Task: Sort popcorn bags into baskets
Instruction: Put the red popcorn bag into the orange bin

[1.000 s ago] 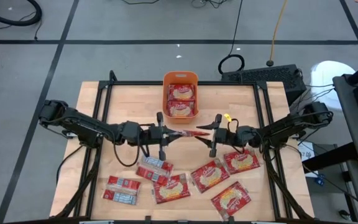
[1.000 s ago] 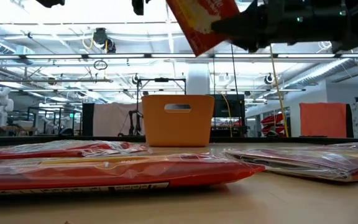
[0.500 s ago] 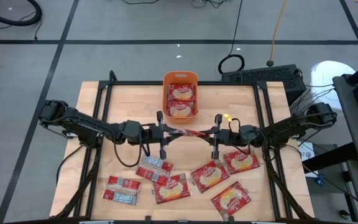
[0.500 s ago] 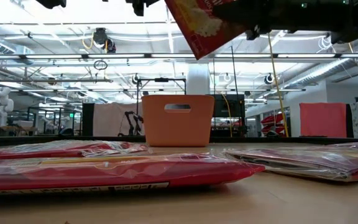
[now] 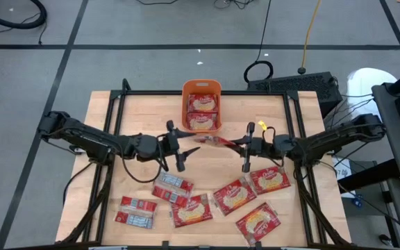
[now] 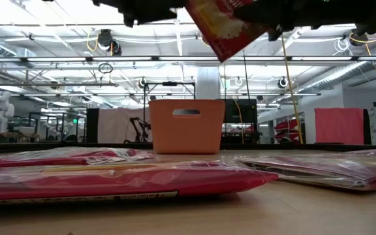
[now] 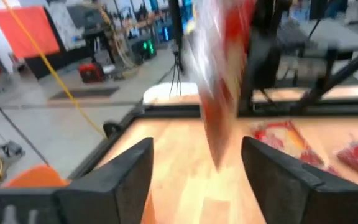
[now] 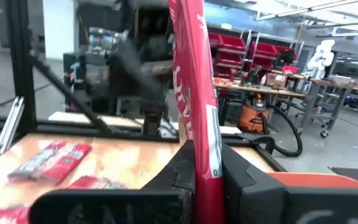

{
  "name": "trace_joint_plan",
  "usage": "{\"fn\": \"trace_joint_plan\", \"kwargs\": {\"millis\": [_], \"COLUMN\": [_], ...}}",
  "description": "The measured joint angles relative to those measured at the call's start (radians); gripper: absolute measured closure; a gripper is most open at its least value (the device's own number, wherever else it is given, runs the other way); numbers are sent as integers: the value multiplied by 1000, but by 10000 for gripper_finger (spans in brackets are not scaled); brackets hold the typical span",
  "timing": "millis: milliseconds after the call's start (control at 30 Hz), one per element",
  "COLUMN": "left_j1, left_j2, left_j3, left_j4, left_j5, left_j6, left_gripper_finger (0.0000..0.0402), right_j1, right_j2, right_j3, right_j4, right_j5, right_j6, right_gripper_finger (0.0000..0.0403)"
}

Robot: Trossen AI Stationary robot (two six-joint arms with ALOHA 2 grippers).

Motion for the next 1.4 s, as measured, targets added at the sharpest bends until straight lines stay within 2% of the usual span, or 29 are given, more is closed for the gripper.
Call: {"fn": "trace_joint_plan", "kwargs": {"millis": [100,167,300,400,567,800,900,1100,1233,1400], "left_j1": [8,15,14,15,22,25,40,70,71,71], "left_j2": [7,34,79,115,193,330,390,465,472,472], "left_j3": [-26,-46,-103,-133,-150,-150,-144,-136,-136,-136], "left_j4": [5,92,293,406,536,830,933,1024,1023,1014], "left_j5": [30,50,82,95,158,166,166,250,264,266], "left_j6": [-44,-77,-88,-87,-103,-93,-95,-109,-92,-75], "left_gripper_finger": [135,132,137,148,157,158,158,161,209,326], "right_j1": [-18,-32,-47,-53,-53,-53,-52,-53,-59,-61], "right_j2": [-50,-85,-123,-115,-107,-72,-31,27,37,35], "right_j3": [0,2,63,119,161,162,162,162,162,162], "right_j4": [-29,-86,-320,-396,-408,-379,-345,-282,-284,-290], "right_j5": [-1,-4,-12,-78,-114,-122,-174,-193,-193,-191], "right_j6": [22,45,91,106,107,110,123,120,119,106], "right_gripper_finger": [378,374,374,377,377,376,376,376,375,371]}}
